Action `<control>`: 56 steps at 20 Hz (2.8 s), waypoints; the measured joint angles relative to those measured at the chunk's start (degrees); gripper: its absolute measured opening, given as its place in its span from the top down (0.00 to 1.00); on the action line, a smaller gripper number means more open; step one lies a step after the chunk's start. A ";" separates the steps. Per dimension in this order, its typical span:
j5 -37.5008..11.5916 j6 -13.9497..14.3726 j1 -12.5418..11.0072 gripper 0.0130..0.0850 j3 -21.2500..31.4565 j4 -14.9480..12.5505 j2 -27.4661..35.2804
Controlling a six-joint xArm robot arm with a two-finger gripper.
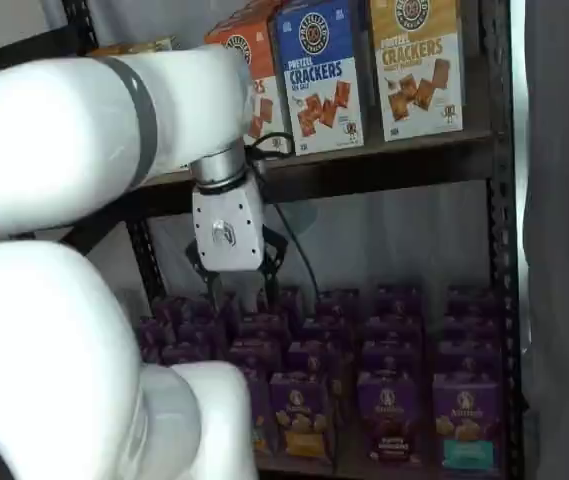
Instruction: Pick up the purple box with a brown patch in the center, on the bottom shelf, the fifth box from the left
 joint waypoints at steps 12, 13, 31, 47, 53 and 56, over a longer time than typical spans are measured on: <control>-0.32 2.07 1.59 0.00 0.17 -3.37 2.37; -1.40 2.11 1.53 0.00 0.77 -3.61 2.40; -24.16 2.89 0.97 0.00 7.67 -4.61 15.45; -43.70 -0.70 -2.97 0.00 8.05 -4.22 34.01; -50.46 -0.85 -5.15 0.00 4.88 -6.53 42.98; -53.03 -3.41 -6.42 0.00 2.43 -4.95 47.48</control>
